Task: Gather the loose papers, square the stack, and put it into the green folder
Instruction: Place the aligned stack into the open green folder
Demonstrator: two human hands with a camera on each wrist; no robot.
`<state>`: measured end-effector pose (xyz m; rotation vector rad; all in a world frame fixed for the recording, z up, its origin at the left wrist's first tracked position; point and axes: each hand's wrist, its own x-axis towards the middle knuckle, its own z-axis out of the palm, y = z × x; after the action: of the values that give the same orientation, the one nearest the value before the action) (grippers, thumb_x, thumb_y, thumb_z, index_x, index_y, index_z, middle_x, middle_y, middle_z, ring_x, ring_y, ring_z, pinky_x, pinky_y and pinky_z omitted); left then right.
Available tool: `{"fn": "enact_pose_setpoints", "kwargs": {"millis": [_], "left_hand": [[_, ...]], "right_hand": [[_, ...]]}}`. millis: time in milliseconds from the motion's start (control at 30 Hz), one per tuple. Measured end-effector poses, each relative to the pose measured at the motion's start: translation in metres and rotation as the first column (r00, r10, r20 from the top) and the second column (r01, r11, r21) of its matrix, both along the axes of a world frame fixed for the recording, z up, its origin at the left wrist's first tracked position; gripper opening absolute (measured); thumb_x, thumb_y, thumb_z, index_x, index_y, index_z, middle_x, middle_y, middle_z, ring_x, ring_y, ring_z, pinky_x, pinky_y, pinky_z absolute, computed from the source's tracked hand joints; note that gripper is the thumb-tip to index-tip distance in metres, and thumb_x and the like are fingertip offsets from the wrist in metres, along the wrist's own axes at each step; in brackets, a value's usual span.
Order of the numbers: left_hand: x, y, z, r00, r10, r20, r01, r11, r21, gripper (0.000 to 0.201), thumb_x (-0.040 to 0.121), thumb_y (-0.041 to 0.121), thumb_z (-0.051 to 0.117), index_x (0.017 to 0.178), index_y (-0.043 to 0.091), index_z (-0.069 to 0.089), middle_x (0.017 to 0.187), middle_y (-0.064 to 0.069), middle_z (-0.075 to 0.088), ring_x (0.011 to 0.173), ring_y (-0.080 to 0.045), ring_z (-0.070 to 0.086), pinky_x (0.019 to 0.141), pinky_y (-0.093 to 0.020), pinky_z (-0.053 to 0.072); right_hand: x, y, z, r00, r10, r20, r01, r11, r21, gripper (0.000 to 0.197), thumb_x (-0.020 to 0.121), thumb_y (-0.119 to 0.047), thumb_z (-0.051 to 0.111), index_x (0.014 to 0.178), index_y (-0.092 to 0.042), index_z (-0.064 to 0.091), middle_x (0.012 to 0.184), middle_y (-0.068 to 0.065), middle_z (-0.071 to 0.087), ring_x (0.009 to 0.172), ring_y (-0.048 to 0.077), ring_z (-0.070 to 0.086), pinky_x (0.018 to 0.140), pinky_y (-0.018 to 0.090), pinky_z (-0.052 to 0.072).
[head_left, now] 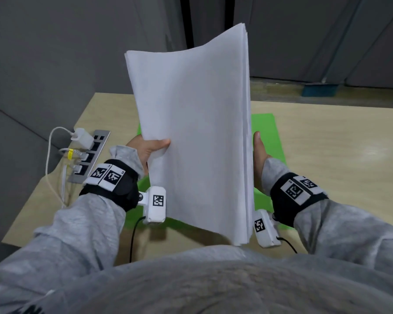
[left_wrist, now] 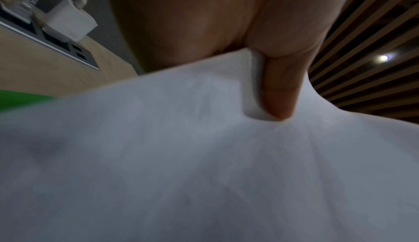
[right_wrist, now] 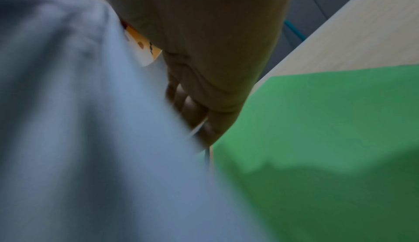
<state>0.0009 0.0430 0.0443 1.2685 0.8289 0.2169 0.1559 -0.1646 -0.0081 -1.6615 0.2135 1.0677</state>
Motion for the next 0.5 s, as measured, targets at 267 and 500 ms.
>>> {"fn": "enact_pose_setpoints", "kwargs": {"millis": [267,500], "left_hand": [[0.026,0.006,-0.041,0.949,0.064,-0.309,-0.001,0.98,0.201,0.03,0.07,0.022,0.077,0.092,0.014,0.06,0.114,-0.019,0.065,0.107,-0.034,0.062,0.098,-0.051,0.048],[0.055,-0.009,-0.06,0.93,-0.016,-0.367,0.101,0.972,0.213,0.077,0.058,0.023,0.079,0.128,0.012,0.05,0.123,-0.015,0.062,0.111,-0.032,0.061,0.099,-0.048,0.047]], "right_hand": [[-0.005,-0.014,0.009,0.973,0.183,0.141,-0.2,0.973,0.119,0.1,0.054,-0.055,0.075,0.135,-0.005,0.046,0.123,0.016,0.062,0.108,0.036,0.06,0.1,0.049,0.045],[0.006,-0.031,0.005,0.896,0.274,0.35,-0.215,0.957,-0.196,0.044,0.081,-0.019,0.062,0.124,-0.013,0.054,0.111,0.014,0.065,0.1,0.035,0.063,0.091,0.046,0.052]]}}
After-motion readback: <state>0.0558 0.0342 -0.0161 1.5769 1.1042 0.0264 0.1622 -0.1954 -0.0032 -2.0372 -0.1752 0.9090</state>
